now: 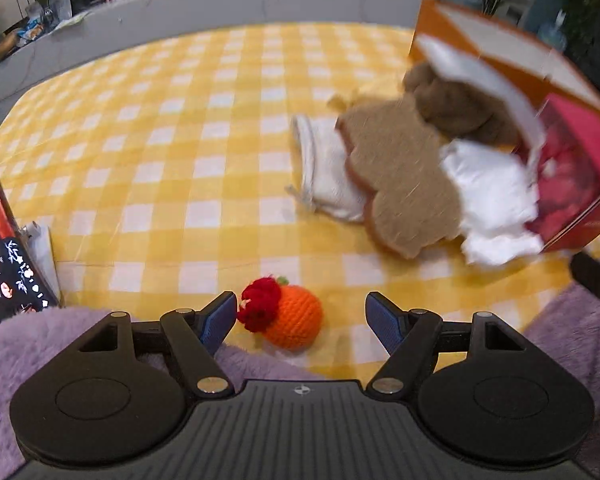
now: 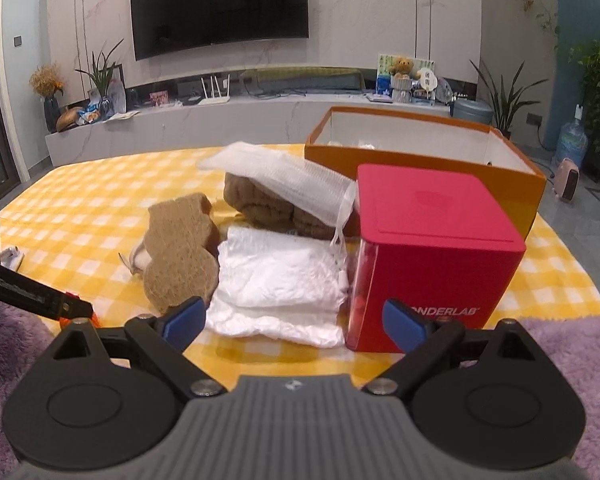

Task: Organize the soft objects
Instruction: 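Grasp the orange crochet fruit with the left tool while the right tool approaches the bear-shaped sponge, then grasp the brown bear-shaped sponge with the right tool and lift it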

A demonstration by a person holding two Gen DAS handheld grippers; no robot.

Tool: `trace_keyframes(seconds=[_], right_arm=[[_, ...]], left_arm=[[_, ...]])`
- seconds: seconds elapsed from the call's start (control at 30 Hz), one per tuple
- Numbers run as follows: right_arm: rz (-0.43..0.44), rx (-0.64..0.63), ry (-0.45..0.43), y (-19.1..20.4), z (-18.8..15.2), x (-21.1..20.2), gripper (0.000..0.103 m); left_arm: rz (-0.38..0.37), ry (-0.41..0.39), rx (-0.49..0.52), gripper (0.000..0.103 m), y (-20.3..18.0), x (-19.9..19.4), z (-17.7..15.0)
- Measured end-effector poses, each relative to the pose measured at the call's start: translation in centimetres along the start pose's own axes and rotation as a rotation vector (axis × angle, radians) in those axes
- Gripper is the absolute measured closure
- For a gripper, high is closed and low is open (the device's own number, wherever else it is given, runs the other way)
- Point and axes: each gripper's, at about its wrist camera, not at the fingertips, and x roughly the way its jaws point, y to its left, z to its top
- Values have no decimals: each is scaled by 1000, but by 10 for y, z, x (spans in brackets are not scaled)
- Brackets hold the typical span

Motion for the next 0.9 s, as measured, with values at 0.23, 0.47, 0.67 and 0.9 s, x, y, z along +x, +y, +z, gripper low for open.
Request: trace_keyframes(seconds=[0.23,0.47,0.67,0.9], right_arm=[[16,-1,38,1,-4,16,9],[26,-4,41,3,-5,18,9],[47,-32,11,8,-4,11,9],[131,-152,-6,39,1,20,11]], left_arm=[[29,91,45,19,-6,21,-2],[115,130,131,42,-17,28,-7],[-12,7,65,42,-2,6,-19],[-130,-91,-28,42,16,-12,-24]])
